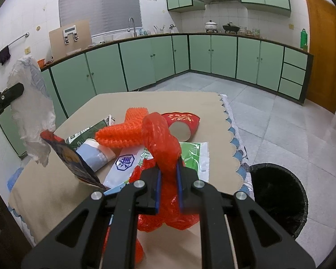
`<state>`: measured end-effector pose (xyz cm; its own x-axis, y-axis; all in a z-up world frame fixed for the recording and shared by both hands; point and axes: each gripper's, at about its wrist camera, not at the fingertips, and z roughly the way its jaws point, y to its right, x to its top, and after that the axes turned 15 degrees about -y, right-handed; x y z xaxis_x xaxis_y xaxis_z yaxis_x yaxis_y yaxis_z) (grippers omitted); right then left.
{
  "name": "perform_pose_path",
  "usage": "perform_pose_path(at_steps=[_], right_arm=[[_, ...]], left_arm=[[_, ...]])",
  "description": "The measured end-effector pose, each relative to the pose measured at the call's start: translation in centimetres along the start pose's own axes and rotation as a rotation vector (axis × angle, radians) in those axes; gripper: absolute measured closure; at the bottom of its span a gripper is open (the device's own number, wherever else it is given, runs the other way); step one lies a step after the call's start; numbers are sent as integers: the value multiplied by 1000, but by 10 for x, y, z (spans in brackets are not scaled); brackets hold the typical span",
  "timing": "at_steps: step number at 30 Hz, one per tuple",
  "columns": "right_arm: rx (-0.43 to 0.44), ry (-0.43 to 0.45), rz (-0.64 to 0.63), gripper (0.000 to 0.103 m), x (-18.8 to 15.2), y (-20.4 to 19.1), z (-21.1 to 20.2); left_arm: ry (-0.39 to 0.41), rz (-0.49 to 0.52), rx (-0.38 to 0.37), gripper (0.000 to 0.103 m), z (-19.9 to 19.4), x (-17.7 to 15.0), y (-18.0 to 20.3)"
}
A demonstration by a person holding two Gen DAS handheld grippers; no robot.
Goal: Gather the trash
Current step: 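Lift the white bag with the left tool while the right tool lifts the red bag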
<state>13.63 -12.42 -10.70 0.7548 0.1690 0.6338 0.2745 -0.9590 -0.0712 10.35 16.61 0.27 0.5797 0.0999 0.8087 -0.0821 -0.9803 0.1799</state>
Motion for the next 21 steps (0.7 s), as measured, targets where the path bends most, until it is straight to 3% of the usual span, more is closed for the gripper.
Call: perform_pose_path(at_steps=[8,10,14,21], right_arm=[[3,-29,-14,93,5,-5,10],[11,-29,-8,93,7,-5,12],[14,-25,-9,93,8,-7,15],[20,-32,-28,93,6,-16,18]], left_arm=[[-92,-37,52,98,21,-8,-6],[-73,-56,67,98,14,-6,-13],[51,-79,42,98,-19,4,-24],[8,-57,53,98,-15,1,-21]])
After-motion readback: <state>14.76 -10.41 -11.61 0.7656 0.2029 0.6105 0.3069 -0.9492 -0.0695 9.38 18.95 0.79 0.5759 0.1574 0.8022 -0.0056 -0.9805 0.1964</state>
